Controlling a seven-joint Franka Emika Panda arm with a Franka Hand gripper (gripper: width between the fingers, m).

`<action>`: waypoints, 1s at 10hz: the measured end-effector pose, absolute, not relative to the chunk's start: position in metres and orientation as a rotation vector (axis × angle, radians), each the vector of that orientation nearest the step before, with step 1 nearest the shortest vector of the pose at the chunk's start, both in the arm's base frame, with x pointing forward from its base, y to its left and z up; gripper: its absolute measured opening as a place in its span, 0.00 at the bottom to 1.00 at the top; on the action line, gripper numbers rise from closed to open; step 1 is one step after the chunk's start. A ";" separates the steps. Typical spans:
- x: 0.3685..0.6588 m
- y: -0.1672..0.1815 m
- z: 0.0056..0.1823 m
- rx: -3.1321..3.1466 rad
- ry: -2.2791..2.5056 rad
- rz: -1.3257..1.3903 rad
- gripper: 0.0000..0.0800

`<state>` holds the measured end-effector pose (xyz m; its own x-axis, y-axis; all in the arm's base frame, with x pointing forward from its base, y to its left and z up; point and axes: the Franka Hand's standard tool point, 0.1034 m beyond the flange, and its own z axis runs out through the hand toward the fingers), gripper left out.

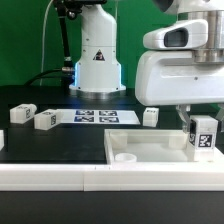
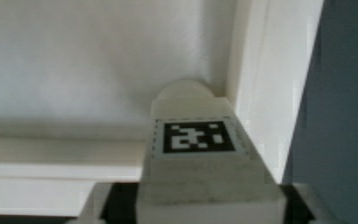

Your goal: Assemble one leg

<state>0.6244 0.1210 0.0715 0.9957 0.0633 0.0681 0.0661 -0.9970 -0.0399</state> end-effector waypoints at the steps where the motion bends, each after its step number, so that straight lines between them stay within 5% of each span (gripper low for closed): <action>1: 0.625 0.120 0.071 -3.084 0.051 -0.112 0.36; 10: 0.624 0.105 0.071 -2.966 0.884 -0.137 0.38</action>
Offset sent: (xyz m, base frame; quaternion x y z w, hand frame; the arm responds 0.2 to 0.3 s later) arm -0.0057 0.0041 -0.0021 0.0152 0.0201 0.2294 0.9730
